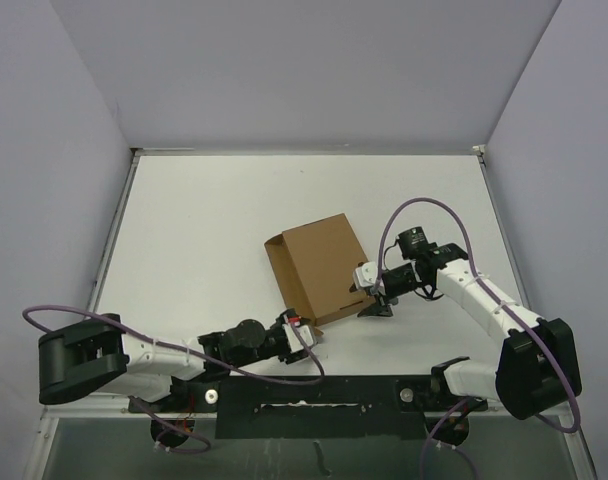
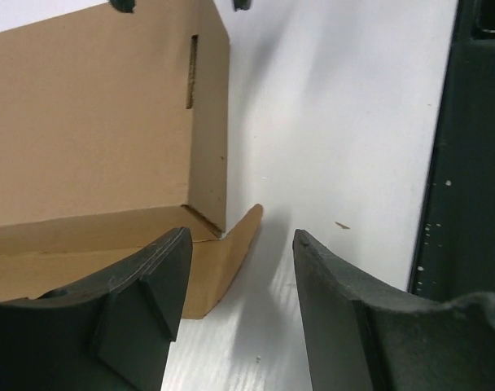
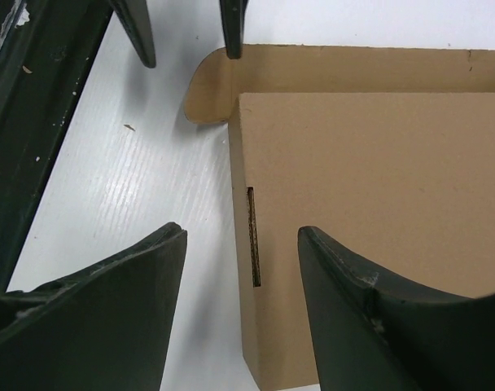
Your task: Fold the paper box
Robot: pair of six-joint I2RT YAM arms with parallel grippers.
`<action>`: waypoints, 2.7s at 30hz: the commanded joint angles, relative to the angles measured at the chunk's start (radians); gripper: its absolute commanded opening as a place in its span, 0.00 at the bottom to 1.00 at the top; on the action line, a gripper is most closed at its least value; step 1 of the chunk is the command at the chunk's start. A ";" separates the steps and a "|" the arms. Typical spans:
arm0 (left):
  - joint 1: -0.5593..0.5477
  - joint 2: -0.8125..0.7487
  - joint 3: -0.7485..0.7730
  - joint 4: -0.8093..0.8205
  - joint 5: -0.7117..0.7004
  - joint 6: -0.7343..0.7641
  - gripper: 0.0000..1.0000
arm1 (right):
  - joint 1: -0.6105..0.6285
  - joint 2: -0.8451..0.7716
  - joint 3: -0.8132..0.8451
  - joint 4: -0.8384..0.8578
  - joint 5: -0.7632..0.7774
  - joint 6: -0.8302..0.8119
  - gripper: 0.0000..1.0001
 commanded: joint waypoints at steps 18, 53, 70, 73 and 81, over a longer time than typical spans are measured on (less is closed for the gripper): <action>0.094 0.133 0.063 0.066 0.135 -0.018 0.42 | -0.042 -0.008 0.002 0.056 -0.041 0.031 0.57; 0.099 0.229 0.090 0.135 0.086 -0.110 0.15 | -0.183 0.088 0.073 0.242 -0.061 0.673 0.66; 0.102 0.221 0.073 0.148 0.056 -0.135 0.10 | -0.270 0.136 0.037 0.435 0.114 1.005 0.69; 0.103 0.224 0.072 0.153 0.054 -0.135 0.09 | -0.286 0.177 0.053 0.425 0.115 1.043 0.69; 0.107 0.236 0.070 0.167 0.057 -0.141 0.08 | -0.301 0.254 0.072 0.391 0.102 1.058 0.66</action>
